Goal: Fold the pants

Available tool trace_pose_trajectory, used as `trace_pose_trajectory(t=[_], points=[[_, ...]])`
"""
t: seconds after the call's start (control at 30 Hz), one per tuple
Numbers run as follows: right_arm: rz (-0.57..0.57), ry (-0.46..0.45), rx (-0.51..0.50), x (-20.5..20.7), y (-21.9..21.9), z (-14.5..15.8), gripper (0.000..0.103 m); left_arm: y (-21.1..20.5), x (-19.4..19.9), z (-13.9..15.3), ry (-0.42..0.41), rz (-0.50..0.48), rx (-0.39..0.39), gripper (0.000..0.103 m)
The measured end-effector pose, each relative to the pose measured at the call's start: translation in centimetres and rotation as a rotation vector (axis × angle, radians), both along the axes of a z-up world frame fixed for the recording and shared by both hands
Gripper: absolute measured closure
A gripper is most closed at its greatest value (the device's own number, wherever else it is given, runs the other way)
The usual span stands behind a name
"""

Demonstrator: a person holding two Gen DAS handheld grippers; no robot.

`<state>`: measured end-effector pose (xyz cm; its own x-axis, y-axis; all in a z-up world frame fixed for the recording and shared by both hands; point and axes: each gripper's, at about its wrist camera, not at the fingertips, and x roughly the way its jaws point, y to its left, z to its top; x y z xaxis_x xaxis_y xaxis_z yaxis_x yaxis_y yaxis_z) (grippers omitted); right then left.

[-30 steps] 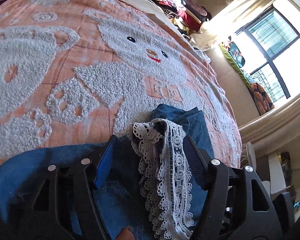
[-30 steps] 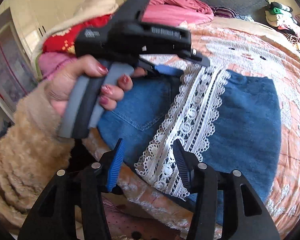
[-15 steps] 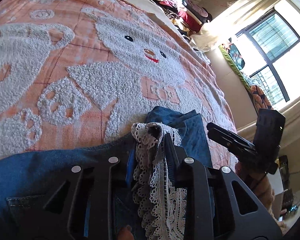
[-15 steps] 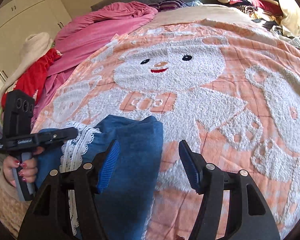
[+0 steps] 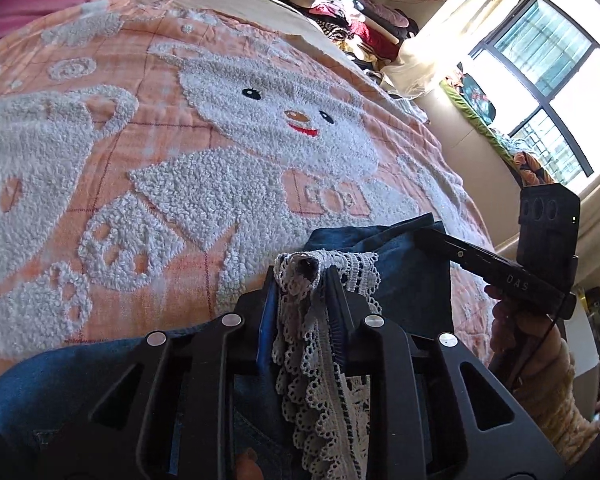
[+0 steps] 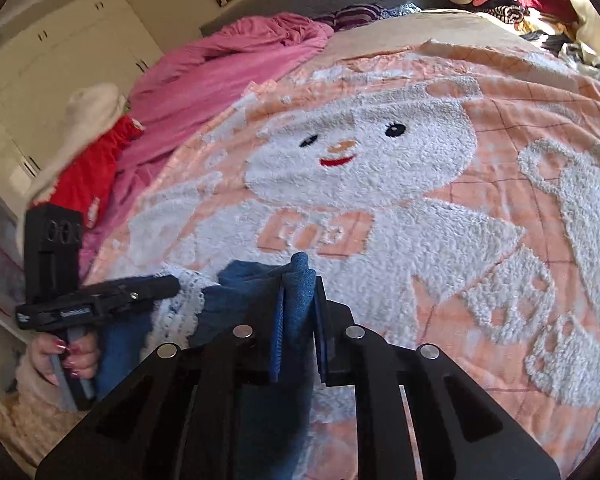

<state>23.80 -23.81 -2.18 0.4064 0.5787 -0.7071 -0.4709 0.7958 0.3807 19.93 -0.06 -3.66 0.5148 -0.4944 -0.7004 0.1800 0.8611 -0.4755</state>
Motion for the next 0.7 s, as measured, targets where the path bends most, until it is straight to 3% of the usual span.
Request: trace_pose_trajectory(t=[0.07,0.13,0.17,0.33,0.5,0.6,0.7], points=[[0.001,-0.008,-0.091,0.3,1.0,-1.3,0.085,-0.5,0.0,-0.5,0.003,0.011,0.055,0.085],[-0.002,-0.002,-0.166,0.4,1.4,-2.6,0.073,-0.5,-0.2,-0.5,-0.005,0.017,0.063,0.083],[0.000,-0.008,-0.160,0.4,1.3,-3.1,0.072,-0.4,-0.3,-0.4,-0.007,0.018,0.058,0.082],[-0.087,-0.012,-0.100,-0.8,-1.1,-1.6,0.046,0.4,-1.9,1.2,-0.044,0.031,0.072,0.080],[-0.121,-0.074,-0.100,-4.8,-3.0,1.0,0.034,1.4,-5.0,3.1,-0.091,0.083,0.129,0.068],[-0.130,-0.091,-0.082,-7.4,-3.8,1.8,0.033,1.4,-7.2,3.7,-0.106,0.102,0.173,0.066],[-0.135,-0.095,-0.079,-9.9,-4.1,1.8,0.032,1.6,-9.4,3.9,-0.100,0.105,0.147,0.064]])
